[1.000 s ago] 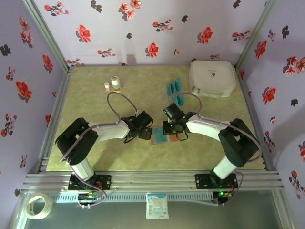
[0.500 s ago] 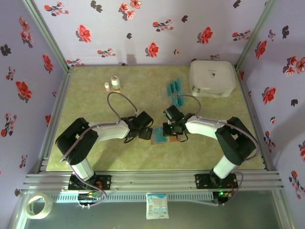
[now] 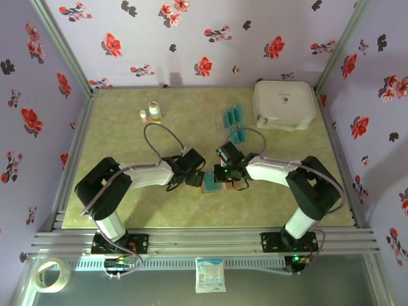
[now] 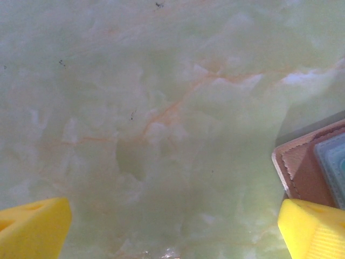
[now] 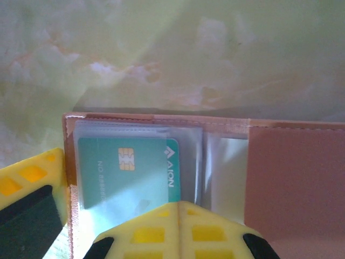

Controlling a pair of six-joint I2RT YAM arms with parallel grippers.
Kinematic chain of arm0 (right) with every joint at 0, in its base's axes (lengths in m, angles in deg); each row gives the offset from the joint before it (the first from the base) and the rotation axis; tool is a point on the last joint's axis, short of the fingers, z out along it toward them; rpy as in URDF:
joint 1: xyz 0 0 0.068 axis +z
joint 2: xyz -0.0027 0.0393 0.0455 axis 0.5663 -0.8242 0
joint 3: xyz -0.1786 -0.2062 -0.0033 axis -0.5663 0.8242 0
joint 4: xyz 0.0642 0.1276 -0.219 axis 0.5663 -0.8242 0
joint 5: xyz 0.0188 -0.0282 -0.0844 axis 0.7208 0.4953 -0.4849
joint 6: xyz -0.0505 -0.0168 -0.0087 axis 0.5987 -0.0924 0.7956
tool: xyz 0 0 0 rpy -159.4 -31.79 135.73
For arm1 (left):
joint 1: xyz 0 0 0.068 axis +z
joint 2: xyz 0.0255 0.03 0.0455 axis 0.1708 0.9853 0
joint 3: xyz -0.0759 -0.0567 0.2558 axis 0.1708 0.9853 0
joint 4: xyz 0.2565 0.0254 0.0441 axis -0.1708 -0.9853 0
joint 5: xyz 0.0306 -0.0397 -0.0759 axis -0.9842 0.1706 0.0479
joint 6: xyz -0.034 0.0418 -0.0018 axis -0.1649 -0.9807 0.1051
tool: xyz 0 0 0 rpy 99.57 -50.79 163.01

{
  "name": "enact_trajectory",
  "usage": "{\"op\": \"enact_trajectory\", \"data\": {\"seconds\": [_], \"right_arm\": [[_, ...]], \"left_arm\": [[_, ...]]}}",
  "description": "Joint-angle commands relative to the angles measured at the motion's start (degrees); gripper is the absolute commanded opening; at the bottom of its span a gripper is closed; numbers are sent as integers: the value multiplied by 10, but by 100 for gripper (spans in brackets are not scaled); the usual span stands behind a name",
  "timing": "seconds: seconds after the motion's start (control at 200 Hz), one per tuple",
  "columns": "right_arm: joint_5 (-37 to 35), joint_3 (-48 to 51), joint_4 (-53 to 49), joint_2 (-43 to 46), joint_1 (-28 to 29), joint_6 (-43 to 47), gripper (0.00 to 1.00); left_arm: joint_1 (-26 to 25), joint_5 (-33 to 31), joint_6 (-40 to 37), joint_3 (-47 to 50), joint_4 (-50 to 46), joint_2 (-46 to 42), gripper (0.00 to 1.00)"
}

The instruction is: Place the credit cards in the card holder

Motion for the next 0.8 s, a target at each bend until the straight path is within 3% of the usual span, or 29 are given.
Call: {"op": "enact_trajectory", "data": {"seconds": [0.0,0.3,0.575,0.795], "right_arm": [[20,4,22,-10,12,-21,0],[-4,7,-9,45,14,-20,1],[-31,24,-54,124,-9,-8,29],[-55,57,-96,199,-43,8,44]], "left_arm": [[-4,3,5,4,-9,22,100],[-2,1,3,7,-14,5,100],[11,-5,1,25,-33,-63,100],[25,-3,2,46,-36,-129,100]]}}
